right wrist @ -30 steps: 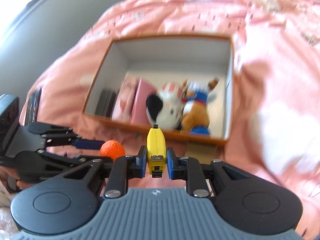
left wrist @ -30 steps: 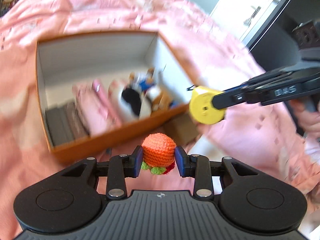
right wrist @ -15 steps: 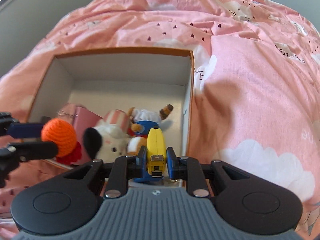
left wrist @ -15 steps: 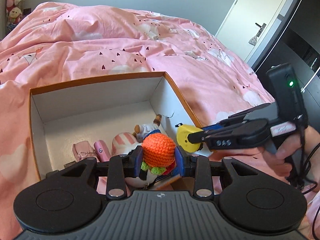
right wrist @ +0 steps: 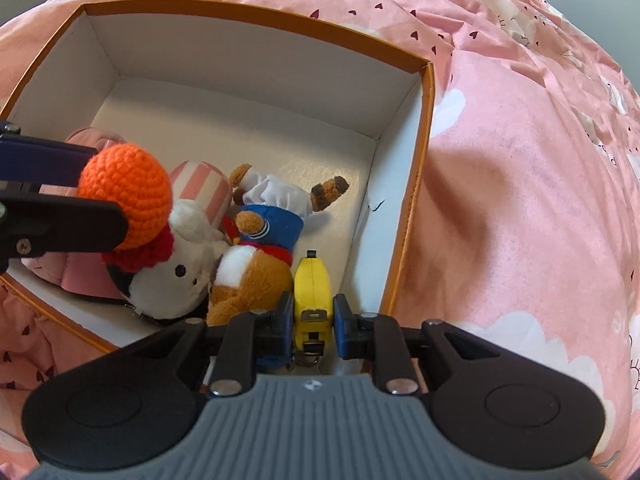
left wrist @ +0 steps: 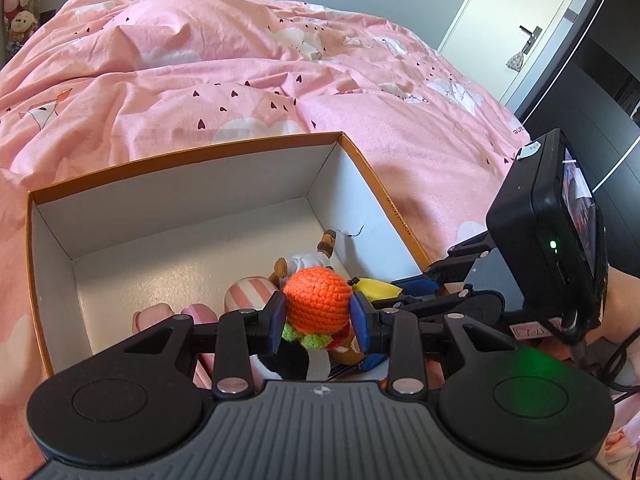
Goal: Organize objects
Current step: 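Carry the orange ball and yellow tape measure into the orange box with both grippers, then lower the orange ball with the left gripper while the right releases the tape measure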
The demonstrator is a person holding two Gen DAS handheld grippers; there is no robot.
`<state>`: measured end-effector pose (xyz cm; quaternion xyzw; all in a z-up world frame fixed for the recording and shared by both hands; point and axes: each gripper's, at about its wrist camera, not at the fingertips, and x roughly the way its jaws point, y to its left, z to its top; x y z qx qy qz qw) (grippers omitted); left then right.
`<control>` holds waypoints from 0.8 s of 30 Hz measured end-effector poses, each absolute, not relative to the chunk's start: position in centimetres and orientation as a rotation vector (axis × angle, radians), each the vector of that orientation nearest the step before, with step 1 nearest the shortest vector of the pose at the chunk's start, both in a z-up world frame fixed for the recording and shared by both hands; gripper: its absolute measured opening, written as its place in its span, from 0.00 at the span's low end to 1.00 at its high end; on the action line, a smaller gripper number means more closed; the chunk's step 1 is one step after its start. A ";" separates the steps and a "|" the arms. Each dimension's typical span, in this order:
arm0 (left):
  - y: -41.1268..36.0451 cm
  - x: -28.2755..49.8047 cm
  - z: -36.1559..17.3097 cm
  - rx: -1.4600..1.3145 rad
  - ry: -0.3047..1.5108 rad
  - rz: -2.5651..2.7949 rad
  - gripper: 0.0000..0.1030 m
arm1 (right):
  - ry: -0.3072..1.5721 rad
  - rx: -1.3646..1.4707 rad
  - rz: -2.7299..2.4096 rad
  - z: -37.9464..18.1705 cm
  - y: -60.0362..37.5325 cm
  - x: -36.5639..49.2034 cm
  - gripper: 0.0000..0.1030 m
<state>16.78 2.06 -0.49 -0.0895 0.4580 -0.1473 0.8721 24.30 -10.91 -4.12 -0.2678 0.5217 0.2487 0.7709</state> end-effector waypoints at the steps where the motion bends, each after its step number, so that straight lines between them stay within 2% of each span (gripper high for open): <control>1: 2.0 16.9 -0.5 -0.184 0.961 -0.305 0.38 | 1.132 -0.597 0.538 -4.2 -10.7 24.2 0.21; 10: 1.9 17.0 -0.6 -0.172 0.969 -0.292 0.38 | 1.143 -0.707 0.545 -4.7 -9.9 23.6 0.20; 19: 1.8 17.0 -0.3 -0.161 0.968 -0.292 0.38 | 1.160 -0.671 0.560 -4.0 -10.7 23.5 0.24; 24: 1.7 17.2 -0.1 -0.154 0.968 -0.308 0.38 | 1.128 -0.566 0.573 -1.7 -12.4 23.2 0.24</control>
